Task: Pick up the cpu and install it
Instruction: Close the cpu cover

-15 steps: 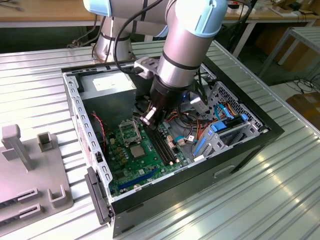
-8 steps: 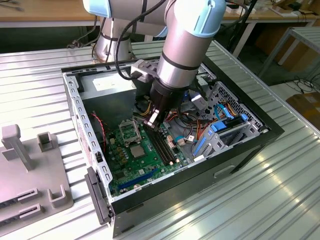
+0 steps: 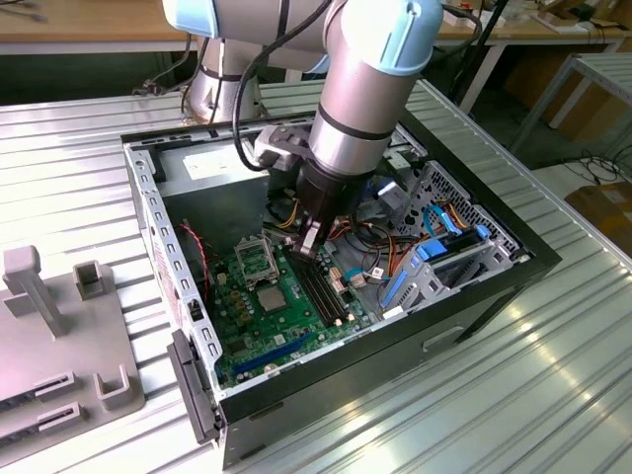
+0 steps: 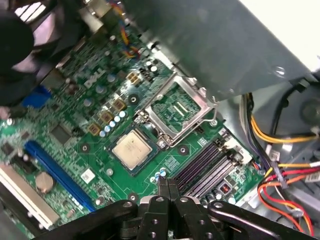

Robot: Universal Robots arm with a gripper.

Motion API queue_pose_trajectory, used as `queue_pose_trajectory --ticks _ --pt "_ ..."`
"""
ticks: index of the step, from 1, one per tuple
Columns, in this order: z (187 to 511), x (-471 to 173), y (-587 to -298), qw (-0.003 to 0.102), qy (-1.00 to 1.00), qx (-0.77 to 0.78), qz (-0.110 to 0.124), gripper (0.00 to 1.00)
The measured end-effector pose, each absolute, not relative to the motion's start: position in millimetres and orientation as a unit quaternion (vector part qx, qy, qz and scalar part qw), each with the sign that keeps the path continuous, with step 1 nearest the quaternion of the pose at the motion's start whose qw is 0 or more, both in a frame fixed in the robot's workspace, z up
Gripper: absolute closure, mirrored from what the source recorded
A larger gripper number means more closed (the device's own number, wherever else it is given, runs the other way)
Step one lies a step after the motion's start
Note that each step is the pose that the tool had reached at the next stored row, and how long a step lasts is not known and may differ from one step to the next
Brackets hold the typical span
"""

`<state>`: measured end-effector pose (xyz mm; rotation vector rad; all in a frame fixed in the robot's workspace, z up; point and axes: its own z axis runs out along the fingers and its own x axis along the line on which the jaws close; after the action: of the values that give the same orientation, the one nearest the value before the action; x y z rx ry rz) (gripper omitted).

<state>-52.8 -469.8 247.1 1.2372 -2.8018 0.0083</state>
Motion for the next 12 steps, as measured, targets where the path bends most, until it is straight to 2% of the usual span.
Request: queue_pose_trajectory --ticks 12 --pt "242.8 -52.8 -469.8 0.039 -0.859 0.511 0.007 0.89"
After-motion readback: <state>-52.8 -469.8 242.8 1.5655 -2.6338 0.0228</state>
